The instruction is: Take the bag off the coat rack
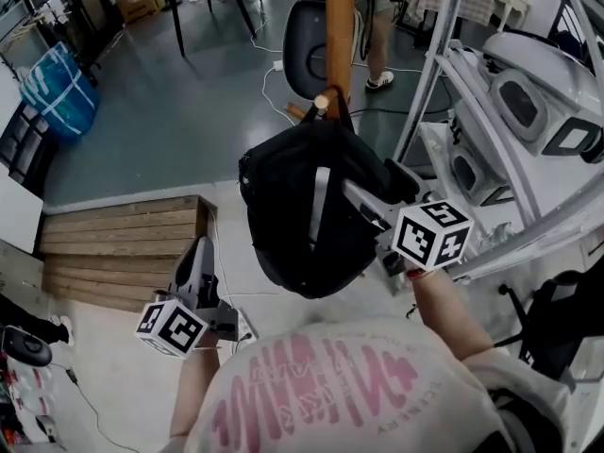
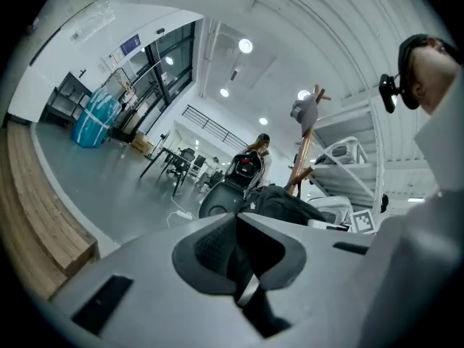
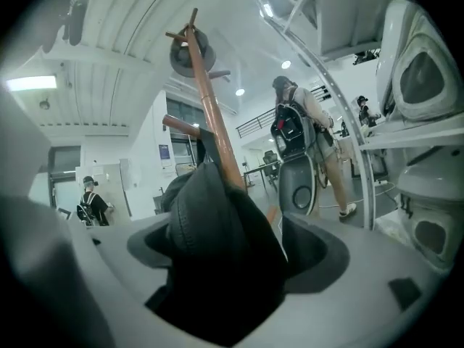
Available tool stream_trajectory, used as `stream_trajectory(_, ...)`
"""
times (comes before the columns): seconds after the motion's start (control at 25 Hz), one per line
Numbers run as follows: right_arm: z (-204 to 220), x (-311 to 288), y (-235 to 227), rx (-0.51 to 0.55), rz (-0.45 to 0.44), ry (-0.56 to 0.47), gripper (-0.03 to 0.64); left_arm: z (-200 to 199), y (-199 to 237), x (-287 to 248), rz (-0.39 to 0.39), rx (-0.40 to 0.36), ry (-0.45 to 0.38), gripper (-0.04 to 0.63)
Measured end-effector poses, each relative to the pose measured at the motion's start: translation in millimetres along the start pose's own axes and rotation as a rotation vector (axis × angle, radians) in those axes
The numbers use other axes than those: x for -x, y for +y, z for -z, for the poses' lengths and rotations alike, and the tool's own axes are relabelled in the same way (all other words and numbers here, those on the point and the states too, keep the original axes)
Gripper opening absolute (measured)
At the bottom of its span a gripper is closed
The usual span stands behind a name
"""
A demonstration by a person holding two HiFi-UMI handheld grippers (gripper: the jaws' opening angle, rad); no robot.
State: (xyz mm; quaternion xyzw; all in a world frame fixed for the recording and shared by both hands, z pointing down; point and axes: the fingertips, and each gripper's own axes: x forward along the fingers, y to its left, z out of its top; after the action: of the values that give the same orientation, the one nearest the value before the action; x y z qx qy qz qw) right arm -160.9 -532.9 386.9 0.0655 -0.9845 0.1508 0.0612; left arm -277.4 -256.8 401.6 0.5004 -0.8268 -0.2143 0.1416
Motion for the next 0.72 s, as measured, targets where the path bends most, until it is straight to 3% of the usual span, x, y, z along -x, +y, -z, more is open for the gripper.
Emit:
stream_trajectory(0.12, -1, -3, 2, -0.004, -0.056, 0.008, 0.347, 6, -14, -4, 0.055, 0.014, -0.025, 0.005)
stream_trajectory(0.2, -3, -4, 0, 0.014, -0.073, 0.012, 0.24, 16, -20, -9, 0.069, 0.025, -0.005, 0.005)
stream_trajectory(0.4, -6, -6, -10, 0.067, -0.091, 0.034, 0.174, 35, -32, -24, 0.11, 0.041, 0.043, 0.005)
stream_trajectory(0.52, -8, -8, -16, 0.1, -0.092, 0.05, 0.156, 33, -42, -36, 0.131, -0.003, 0.061, 0.009)
stream_trajectory(0.72, -8, -7, -19, 0.117, -0.118, 0.056, 0.152, 15, -61, -56, 0.181, -0.082, 0.02, 0.215)
